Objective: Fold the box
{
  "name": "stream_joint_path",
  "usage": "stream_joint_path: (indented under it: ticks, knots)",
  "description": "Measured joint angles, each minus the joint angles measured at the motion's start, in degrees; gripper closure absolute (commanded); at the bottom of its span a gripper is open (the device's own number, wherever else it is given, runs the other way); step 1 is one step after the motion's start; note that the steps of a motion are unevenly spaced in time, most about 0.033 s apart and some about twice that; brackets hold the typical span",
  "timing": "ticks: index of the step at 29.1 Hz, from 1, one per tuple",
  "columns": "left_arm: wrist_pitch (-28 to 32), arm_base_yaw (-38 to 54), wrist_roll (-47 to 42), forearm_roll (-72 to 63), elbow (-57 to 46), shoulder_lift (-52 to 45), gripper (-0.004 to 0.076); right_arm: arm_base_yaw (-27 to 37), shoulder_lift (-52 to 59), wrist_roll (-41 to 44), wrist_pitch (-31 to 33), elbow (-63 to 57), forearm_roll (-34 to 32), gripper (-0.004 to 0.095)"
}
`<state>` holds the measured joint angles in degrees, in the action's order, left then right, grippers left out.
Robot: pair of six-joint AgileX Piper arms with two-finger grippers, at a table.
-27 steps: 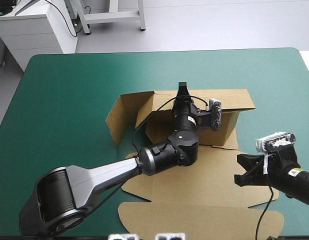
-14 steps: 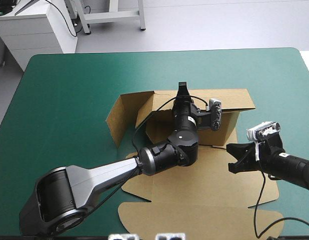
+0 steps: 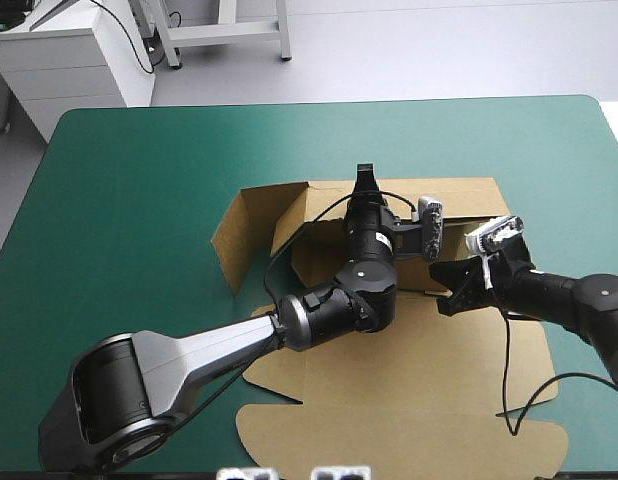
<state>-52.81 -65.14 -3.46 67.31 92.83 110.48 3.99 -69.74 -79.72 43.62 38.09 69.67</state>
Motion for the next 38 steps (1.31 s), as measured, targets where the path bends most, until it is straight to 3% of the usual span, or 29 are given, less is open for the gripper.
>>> stream_joint_path:
  ticks: [10,17,23,30,33,38]
  knots:
    - [0.1,0.0,0.0,0.0,0.0,0.0,0.0732,-4.7,-1.7,1.8,-12.6,1.3,2.1,0.092]
    - [0.3,0.0,0.0,0.0,0.0,0.0,0.0732,-5.0,-1.0,6.8,-17.0,1.3,0.9,0.092]
    - [0.3,0.0,0.0,0.0,0.0,0.0,0.0732,-5.0,3.9,21.0,-21.1,1.3,-12.5,0.092]
    - [-0.1,-0.1,0.0,-0.1,0.0,0.0,0.0732,-2.2,7.2,45.2,-21.6,1.3,-36.0,0.0922]
    - [-0.3,-0.2,0.0,-0.1,0.0,0.0,0.0732,0.1,8.3,50.7,-21.0,1.3,-42.1,0.0922]
    - [-0.3,-0.2,0.0,-0.1,0.0,0.0,0.0732,7.0,11.6,53.1,-20.1,3.0,-46.2,0.0922]
